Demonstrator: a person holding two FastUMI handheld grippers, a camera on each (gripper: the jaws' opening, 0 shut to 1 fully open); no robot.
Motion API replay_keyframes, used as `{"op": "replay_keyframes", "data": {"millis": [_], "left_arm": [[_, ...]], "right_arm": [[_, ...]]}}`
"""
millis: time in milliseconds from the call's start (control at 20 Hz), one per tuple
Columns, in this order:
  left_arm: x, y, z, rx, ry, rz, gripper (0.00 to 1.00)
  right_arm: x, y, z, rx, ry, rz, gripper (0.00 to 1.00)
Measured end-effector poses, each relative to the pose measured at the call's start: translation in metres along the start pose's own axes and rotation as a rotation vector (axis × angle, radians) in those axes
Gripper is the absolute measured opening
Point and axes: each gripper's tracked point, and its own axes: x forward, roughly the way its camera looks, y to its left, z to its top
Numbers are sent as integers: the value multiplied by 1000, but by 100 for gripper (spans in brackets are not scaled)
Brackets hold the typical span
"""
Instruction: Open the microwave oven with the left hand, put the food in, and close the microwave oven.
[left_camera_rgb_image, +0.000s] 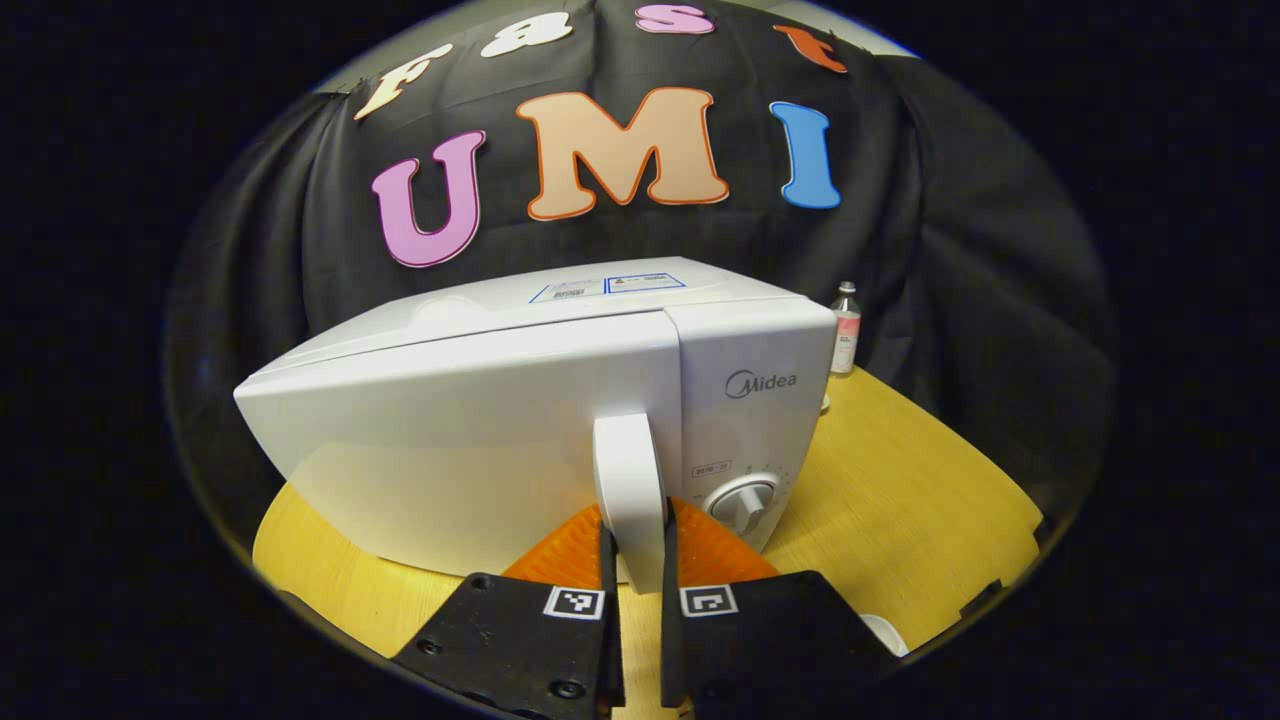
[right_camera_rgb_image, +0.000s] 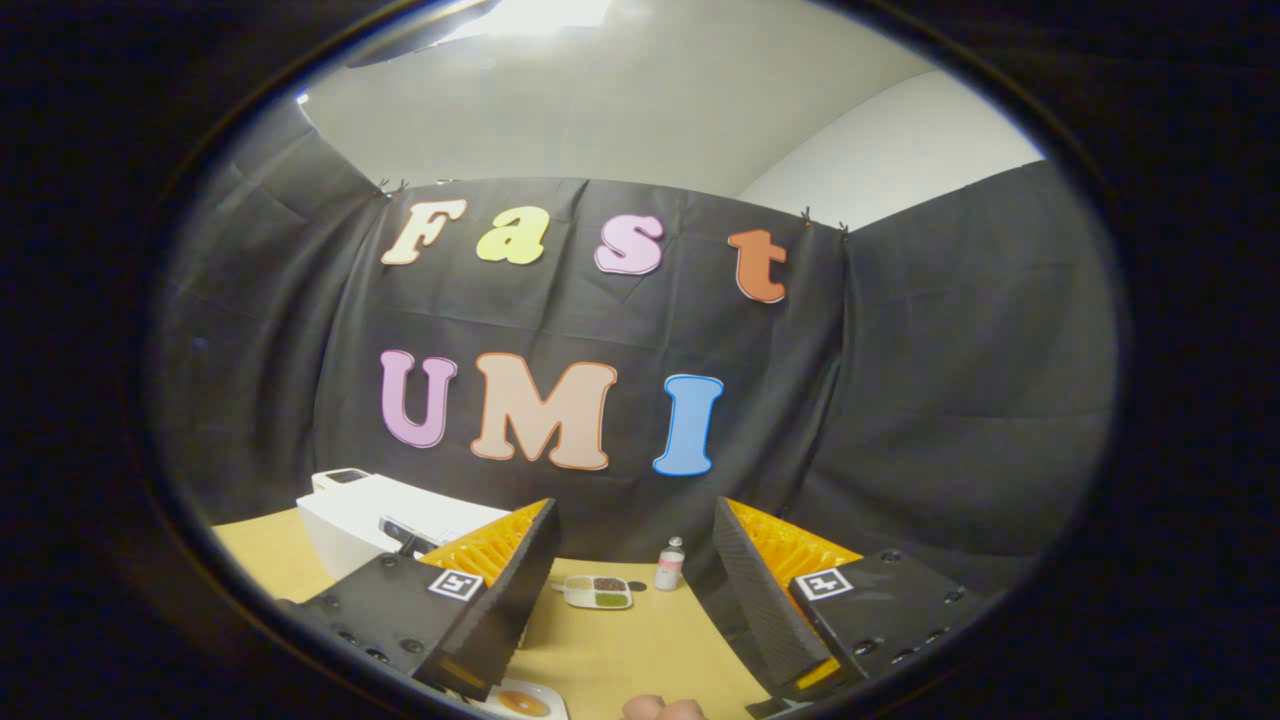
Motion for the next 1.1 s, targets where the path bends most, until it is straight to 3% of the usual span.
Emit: {"op": "replay_keyframes", "data": {"millis": [100,200,350,600,750,1100], "left_arm": [[-9,-1,-10,-19,49,-26,10],[-33,-3,-14,-59,-8,-49,8],[-73,3,-32,65,-37,-78,8],[-139,28,-63,1,24,-109,11],[-177,54,-77,50,56,-57,12],[-240,125,-108,-24,105,116,12]], "right_arm": [[2,5,-3,7,2,20,97],[6,7,-5,4,2,30,97],[13,21,-11,34,7,65,97],[33,48,-38,-3,19,135,97],[42,78,-48,24,6,212,97],[49,160,-69,37,27,391,97]]}}
